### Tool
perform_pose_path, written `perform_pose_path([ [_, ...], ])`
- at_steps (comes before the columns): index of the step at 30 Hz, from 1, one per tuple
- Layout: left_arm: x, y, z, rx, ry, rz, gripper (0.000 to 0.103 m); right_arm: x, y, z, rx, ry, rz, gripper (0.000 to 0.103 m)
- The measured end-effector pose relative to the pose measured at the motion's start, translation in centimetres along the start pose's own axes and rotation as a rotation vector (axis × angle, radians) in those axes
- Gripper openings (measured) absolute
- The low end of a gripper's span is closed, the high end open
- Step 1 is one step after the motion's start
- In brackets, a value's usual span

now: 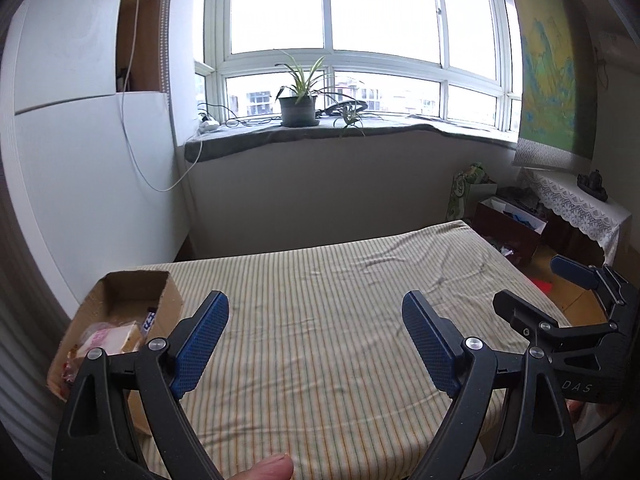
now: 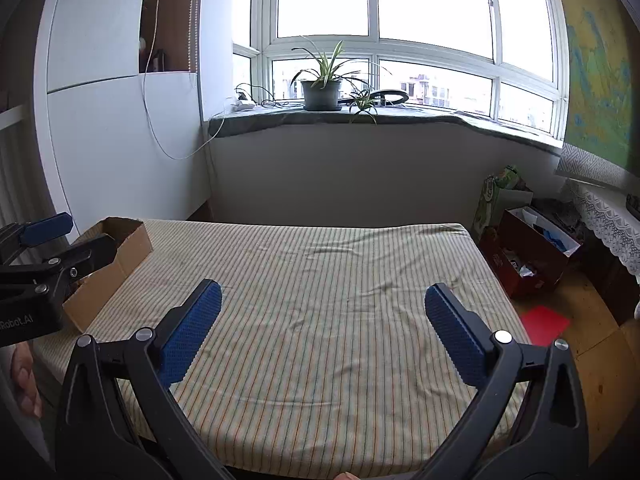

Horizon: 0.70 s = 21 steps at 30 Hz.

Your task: Organize snacks

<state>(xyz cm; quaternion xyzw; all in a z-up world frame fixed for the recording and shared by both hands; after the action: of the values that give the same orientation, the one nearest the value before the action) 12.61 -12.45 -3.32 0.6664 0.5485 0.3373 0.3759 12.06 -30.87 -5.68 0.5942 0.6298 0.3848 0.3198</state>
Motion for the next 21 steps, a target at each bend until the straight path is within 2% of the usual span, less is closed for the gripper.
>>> perform_pose_path([
  [21, 3.2, -1.1, -1.0, 0.001, 0.013, -0.098, 0.089, 4.5, 0.7, 1.2, 0.02, 0.03, -0.054, 0.103],
])
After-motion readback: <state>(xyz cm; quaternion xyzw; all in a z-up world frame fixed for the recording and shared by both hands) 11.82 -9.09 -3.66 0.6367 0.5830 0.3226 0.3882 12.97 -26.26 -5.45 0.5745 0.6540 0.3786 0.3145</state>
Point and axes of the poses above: each gripper's, at about its wrist camera, not at the fingertips, and z roughly the way its jaws point, x to its left, y to its top, the point moved 10 cm from there along z, roughly the way its jaws point
